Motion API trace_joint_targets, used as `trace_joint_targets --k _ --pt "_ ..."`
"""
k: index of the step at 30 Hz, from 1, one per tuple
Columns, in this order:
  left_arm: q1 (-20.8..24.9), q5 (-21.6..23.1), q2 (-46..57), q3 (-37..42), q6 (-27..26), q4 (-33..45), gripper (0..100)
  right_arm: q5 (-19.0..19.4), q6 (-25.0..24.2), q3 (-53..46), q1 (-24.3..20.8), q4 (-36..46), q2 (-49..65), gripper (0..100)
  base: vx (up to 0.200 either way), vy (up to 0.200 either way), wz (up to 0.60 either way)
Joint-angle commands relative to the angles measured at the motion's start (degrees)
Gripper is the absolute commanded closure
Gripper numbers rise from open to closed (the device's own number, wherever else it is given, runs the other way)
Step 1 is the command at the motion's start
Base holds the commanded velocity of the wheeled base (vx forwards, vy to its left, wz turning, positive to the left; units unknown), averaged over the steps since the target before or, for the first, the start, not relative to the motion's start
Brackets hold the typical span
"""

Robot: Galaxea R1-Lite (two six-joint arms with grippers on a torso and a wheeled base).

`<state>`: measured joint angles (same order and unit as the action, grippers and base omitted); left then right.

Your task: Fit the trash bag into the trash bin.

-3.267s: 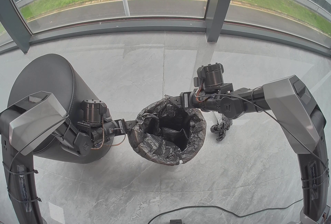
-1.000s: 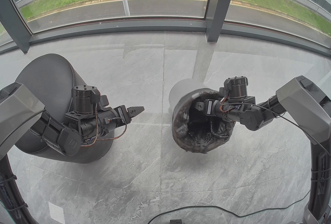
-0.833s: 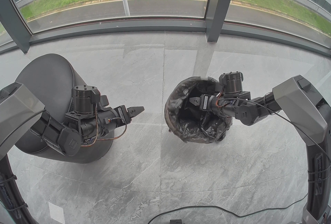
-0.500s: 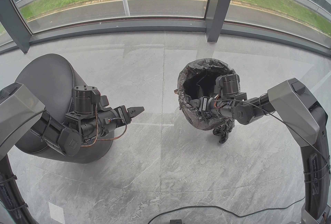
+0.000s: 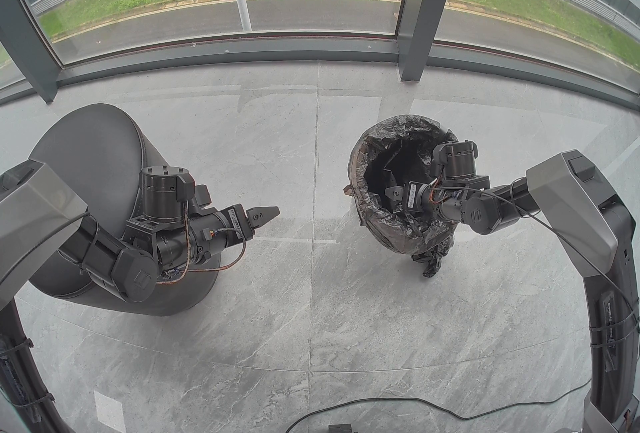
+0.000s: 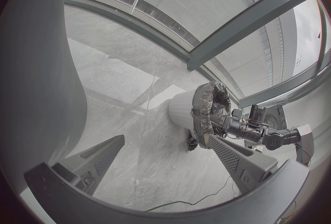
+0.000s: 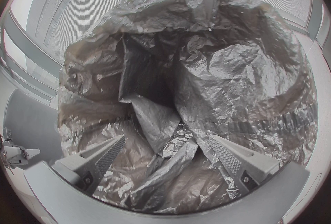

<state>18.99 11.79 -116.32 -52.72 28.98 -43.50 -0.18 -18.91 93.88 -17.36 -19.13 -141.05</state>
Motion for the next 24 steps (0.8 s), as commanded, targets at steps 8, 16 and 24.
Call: trace_joint_targets --k 8,16,24 --pt "0.0 0.0 -0.3 0.0 0.0 0.0 0 -0.1 0.3 6.9 2.4 2.3 -4.6 0 0.0 0.0 0.0" --pt "0.0 0.0 -0.4 0.0 0.0 0.0 0 -0.6 0.5 12.6 1.9 4.2 -5.6 0 0.0 0.0 0.0" --pt "0.3 0.0 -0.4 0.1 0.0 0.0 0 -2.1 -0.7 13.4 0.6 5.8 0.3 0 0.0 0.0 0.0"
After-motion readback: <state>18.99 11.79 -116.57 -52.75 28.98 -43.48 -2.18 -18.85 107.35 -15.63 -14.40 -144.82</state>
